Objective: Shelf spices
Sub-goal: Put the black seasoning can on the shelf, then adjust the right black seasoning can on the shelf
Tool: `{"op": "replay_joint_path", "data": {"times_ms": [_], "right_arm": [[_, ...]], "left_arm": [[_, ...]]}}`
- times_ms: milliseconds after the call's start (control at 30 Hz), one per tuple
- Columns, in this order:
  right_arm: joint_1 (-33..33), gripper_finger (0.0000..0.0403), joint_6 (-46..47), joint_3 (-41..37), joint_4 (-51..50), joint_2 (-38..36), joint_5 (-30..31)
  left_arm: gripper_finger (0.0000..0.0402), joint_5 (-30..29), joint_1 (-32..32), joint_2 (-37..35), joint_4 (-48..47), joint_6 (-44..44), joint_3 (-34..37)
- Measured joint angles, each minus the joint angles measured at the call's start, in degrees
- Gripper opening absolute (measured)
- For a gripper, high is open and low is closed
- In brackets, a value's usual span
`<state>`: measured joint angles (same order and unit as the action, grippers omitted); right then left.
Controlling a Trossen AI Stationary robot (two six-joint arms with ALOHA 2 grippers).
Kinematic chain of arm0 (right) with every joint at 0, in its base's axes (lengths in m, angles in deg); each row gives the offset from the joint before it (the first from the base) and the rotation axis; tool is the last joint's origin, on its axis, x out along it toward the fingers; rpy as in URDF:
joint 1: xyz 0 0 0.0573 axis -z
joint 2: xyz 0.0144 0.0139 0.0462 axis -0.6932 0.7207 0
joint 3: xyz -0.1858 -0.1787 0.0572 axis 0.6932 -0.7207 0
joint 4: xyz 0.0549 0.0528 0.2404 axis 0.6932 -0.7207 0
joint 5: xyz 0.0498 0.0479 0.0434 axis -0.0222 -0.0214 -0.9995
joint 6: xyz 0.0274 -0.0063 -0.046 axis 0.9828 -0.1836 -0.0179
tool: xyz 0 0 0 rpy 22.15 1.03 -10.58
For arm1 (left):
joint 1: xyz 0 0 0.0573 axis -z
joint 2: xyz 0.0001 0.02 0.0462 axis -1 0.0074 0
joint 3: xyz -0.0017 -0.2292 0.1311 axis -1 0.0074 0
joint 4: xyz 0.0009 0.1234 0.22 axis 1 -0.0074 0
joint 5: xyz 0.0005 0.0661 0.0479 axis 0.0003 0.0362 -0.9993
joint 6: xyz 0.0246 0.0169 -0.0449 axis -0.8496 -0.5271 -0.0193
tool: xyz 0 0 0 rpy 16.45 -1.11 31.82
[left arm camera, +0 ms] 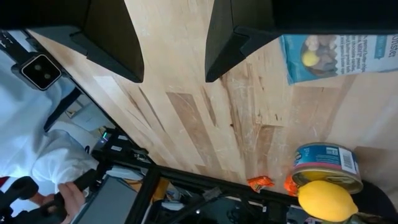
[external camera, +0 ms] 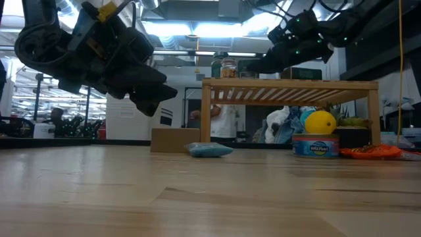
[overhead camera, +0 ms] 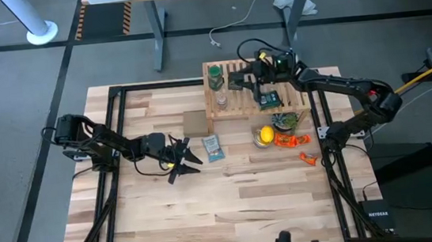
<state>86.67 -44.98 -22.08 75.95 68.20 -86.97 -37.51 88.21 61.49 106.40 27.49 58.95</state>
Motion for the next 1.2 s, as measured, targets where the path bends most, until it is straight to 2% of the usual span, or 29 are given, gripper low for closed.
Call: {"op": "replay_joint_path", "data": {"times_ms": [200, 867, 1000, 1200], "right_arm": [[0.00, 0.0212, 0.02, 0.00, 0.04, -0.17, 2.48], [-0.02, 0.0216, 3.34, 3.66, -0.06, -1.16, 0.94], [-0.02, 0.0216, 3.15, 3.91, -4.37, -4.88, 0.95], [-0.02, 0.0216, -0.84, 3.93, -16.78, -14.97, 1.93]], "left_arm": [[0.0164, 0.01, 0.00, 0.00, -1.04, -0.17, 0.00], [0.0164, -1.83, 0.00, 0.02, -2.62, 0.53, 0.02], [0.0164, -2.50, 0.00, 0.02, -2.46, 2.22, 0.02], [0.0164, -2.76, 0.00, 0.02, -2.51, 3.32, 0.02]]}}
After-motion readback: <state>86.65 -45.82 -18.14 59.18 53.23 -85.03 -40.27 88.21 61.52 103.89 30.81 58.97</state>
